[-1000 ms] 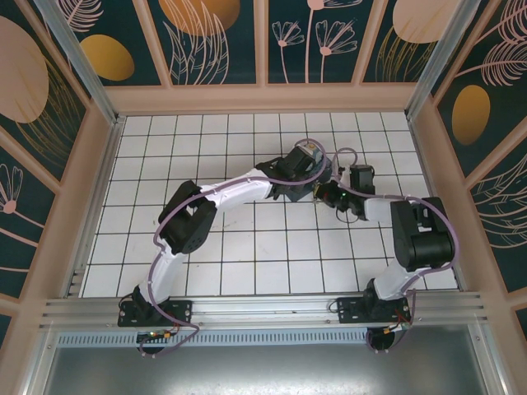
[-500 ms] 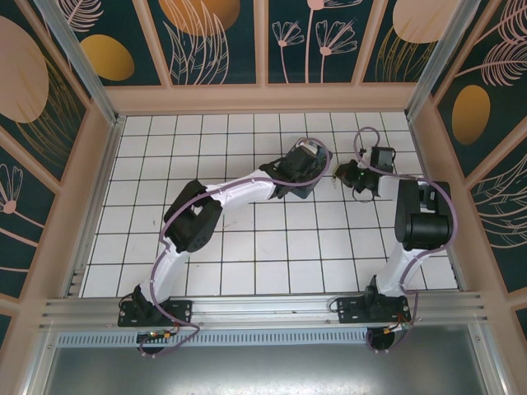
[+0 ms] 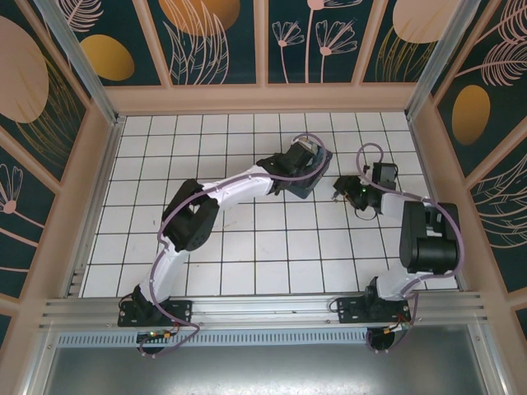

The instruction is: Unlock a padlock with a key

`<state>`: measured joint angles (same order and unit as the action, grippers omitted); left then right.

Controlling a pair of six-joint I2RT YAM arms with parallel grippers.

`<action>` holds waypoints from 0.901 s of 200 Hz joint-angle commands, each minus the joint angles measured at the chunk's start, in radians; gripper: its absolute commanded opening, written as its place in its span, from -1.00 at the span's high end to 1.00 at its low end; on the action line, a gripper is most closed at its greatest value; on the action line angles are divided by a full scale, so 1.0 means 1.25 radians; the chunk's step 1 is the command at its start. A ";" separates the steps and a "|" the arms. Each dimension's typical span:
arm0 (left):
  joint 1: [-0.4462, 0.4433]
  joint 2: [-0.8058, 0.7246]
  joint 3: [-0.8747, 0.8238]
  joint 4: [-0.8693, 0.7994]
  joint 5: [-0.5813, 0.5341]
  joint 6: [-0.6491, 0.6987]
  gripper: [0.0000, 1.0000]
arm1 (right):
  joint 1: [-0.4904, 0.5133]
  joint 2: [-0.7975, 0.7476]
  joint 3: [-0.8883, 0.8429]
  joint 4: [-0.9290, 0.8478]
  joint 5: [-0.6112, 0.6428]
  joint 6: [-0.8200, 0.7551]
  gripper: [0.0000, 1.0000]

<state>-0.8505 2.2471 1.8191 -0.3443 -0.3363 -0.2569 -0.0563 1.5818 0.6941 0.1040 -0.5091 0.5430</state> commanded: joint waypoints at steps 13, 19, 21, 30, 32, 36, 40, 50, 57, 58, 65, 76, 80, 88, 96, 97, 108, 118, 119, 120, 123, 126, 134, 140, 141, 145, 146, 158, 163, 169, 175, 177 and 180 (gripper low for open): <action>0.002 -0.055 0.009 -0.239 -0.036 0.011 -0.97 | -0.026 -0.133 -0.026 -0.049 0.048 0.006 -0.52; 0.004 -0.081 0.007 -0.238 -0.040 0.006 -0.97 | -0.027 -0.161 -0.025 -0.065 0.055 0.003 -0.69; 0.005 -0.091 0.007 -0.238 -0.040 0.005 -0.97 | -0.027 -0.171 -0.024 -0.069 0.057 0.001 -0.72; 0.012 -0.140 -0.010 -0.230 -0.051 -0.011 -0.98 | -0.025 -0.211 -0.018 -0.087 0.068 -0.007 -0.77; 0.014 -0.152 -0.015 -0.225 -0.056 -0.015 -0.98 | -0.026 -0.223 -0.015 -0.092 0.072 -0.009 -0.78; 0.017 -0.178 -0.029 -0.217 -0.066 -0.022 -0.97 | -0.027 -0.242 -0.010 -0.104 0.086 -0.012 -0.79; 0.021 -0.206 -0.046 -0.207 -0.069 -0.028 -0.97 | -0.026 -0.260 -0.001 -0.117 0.104 -0.018 -0.80; 0.035 -0.281 -0.098 -0.169 -0.079 -0.049 -0.97 | -0.024 -0.301 0.014 -0.142 0.154 -0.037 -0.82; 0.048 -0.332 -0.154 -0.132 -0.098 -0.066 -0.98 | -0.024 -0.326 0.022 -0.155 0.195 -0.053 -0.84; 0.049 -0.340 -0.163 -0.127 -0.100 -0.069 -0.97 | -0.024 -0.331 0.022 -0.156 0.202 -0.055 -0.84; 0.065 -0.400 -0.220 -0.086 -0.109 -0.080 -0.97 | -0.023 -0.354 0.025 -0.162 0.251 -0.069 -0.84; 0.094 -0.496 -0.306 -0.028 -0.132 -0.098 -0.97 | -0.022 -0.385 0.014 -0.153 0.327 -0.087 -0.86; 0.104 -0.526 -0.337 -0.011 -0.143 -0.104 -0.97 | -0.022 -0.394 0.006 -0.141 0.351 -0.093 -0.86; 0.124 -0.582 -0.391 0.022 -0.165 -0.113 -0.97 | -0.020 -0.412 -0.017 -0.112 0.398 -0.103 -0.86; 0.141 -0.632 -0.439 0.043 -0.188 -0.121 -0.98 | -0.019 -0.429 -0.049 -0.070 0.447 -0.107 -0.86; 0.142 -0.638 -0.442 0.046 -0.193 -0.121 -0.97 | -0.018 -0.431 -0.055 -0.063 0.453 -0.108 -0.86; 0.153 -0.704 -0.526 0.105 -0.249 -0.106 -0.97 | -0.018 -0.457 -0.120 0.024 0.504 -0.113 -0.86; 0.163 -0.763 -0.600 0.159 -0.296 -0.095 -0.98 | -0.015 -0.473 -0.185 0.125 0.528 -0.122 -0.95; 0.163 -0.769 -0.607 0.165 -0.299 -0.094 -0.98 | -0.014 -0.474 -0.191 0.136 0.531 -0.124 -0.95; 0.164 -0.776 -0.614 0.171 -0.303 -0.094 -0.97 | -0.015 -0.475 -0.198 0.147 0.533 -0.125 -0.96; 0.169 -0.793 -0.636 0.187 -0.312 -0.094 -0.97 | -0.013 -0.476 -0.214 0.176 0.541 -0.129 -0.97; 0.175 -0.809 -0.657 0.204 -0.317 -0.092 -0.97 | -0.011 -0.477 -0.231 0.205 0.552 -0.133 -0.97; 0.193 -0.854 -0.718 0.245 -0.329 -0.085 -0.97 | -0.005 -0.471 -0.268 0.281 0.578 -0.148 -0.98; 0.204 -0.886 -0.770 0.284 -0.350 -0.078 -0.98 | 0.000 -0.460 -0.290 0.333 0.588 -0.164 -0.98; 0.207 -0.891 -0.778 0.292 -0.352 -0.077 -0.98 | 0.000 -0.457 -0.292 0.341 0.589 -0.167 -0.97; 0.215 -0.912 -0.810 0.321 -0.363 -0.069 -0.98 | 0.004 -0.444 -0.300 0.369 0.590 -0.180 -0.97; 0.217 -0.917 -0.818 0.328 -0.365 -0.065 -0.98 | 0.004 -0.441 -0.300 0.376 0.591 -0.183 -0.97; 0.247 -0.968 -0.907 0.417 -0.387 -0.034 -0.98 | 0.018 -0.392 -0.313 0.441 0.597 -0.223 -0.98; 0.262 -0.984 -0.938 0.445 -0.390 -0.021 -0.98 | 0.025 -0.369 -0.317 0.475 0.600 -0.239 -0.97; 0.282 -0.996 -0.972 0.475 -0.393 -0.011 -0.98 | 0.034 -0.344 -0.325 0.520 0.607 -0.257 -0.97; 0.298 -1.005 -1.003 0.510 -0.392 0.000 -0.97 | 0.043 -0.319 -0.340 0.576 0.613 -0.275 -0.98; 0.306 -1.007 -1.016 0.519 -0.391 0.005 -0.98 | 0.046 -0.311 -0.345 0.596 0.614 -0.281 -0.98; 0.315 -1.010 -1.035 0.543 -0.387 0.018 -0.97 | 0.049 -0.300 -0.354 0.624 0.616 -0.290 -0.97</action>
<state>-0.5274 1.0328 0.6498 0.0689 -0.7525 -0.3206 -0.0330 1.1233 0.2943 0.5018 0.1860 0.3099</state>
